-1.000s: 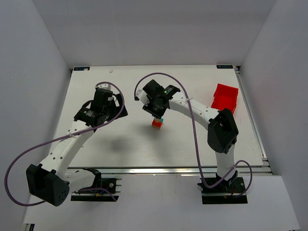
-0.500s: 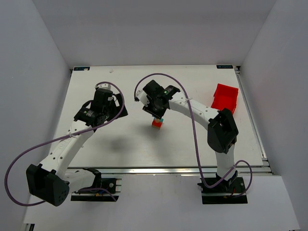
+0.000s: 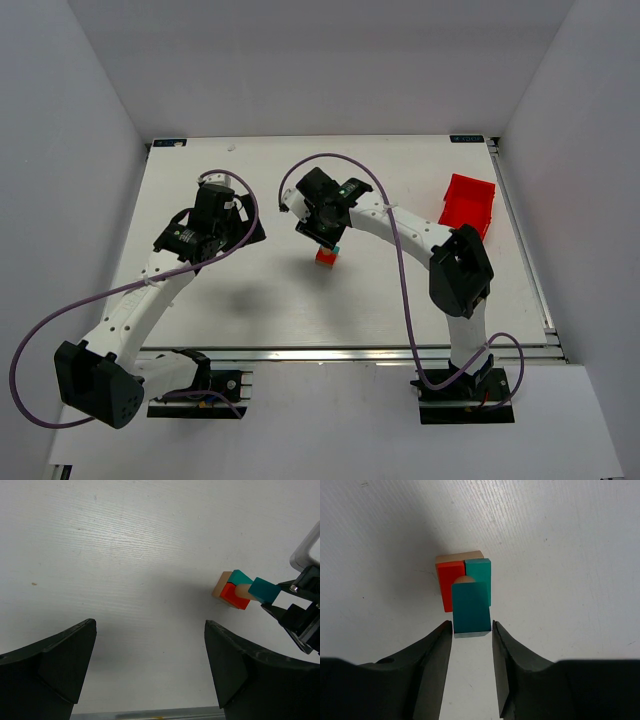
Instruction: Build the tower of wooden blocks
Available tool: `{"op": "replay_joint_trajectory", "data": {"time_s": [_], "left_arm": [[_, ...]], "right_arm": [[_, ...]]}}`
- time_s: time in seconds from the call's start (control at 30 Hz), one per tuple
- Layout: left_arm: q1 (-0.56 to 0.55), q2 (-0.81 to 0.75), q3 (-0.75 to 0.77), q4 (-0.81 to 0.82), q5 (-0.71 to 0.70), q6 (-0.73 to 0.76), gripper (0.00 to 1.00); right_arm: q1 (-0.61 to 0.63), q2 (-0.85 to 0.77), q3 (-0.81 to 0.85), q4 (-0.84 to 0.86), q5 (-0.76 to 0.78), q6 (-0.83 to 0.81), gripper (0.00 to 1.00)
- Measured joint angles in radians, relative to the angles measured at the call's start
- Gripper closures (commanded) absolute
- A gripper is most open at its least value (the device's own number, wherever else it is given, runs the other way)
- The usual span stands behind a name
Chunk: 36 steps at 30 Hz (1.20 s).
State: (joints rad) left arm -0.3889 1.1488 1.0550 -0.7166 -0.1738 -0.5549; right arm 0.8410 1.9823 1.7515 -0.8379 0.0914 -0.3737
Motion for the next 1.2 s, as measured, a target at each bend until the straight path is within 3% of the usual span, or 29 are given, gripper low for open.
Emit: {"op": "replay_joint_trajectory", "data": {"time_s": [0.17,0.33,0.37,0.4,0.73,0.87,1.2], "left_arm": [[0.000,0.000,0.000,0.002,0.000,0.000,0.02],[0.000,0.000,-0.002,0.008,0.004,0.000,0.02],[0.000,0.000,-0.002,0.008,0.005,0.000,0.02],[0.000,0.000,-0.002,0.008,0.006,0.000,0.02],[0.000,-0.040,-0.001,0.013,0.005,0.001,0.02],[0.000,-0.067,0.018,-0.017,-0.013,0.001,0.02],[0.000,-0.121,0.072,-0.167,-0.113,-0.011,0.02]], "right_arm": [[0.000,0.002,0.000,0.000,0.000,0.000,0.52],[0.000,0.002,0.000,0.000,0.001,0.003,0.37],[0.000,0.002,0.000,0.001,0.003,0.002,0.31],[0.000,0.002,0.000,0.001,0.004,0.001,0.11],[0.000,-0.063,-0.014,0.011,-0.005,0.010,0.11],[-0.002,-0.262,-0.167,0.108,0.036,0.110,0.11],[-0.101,-0.827,-0.667,0.259,0.297,0.576,0.11]]}}
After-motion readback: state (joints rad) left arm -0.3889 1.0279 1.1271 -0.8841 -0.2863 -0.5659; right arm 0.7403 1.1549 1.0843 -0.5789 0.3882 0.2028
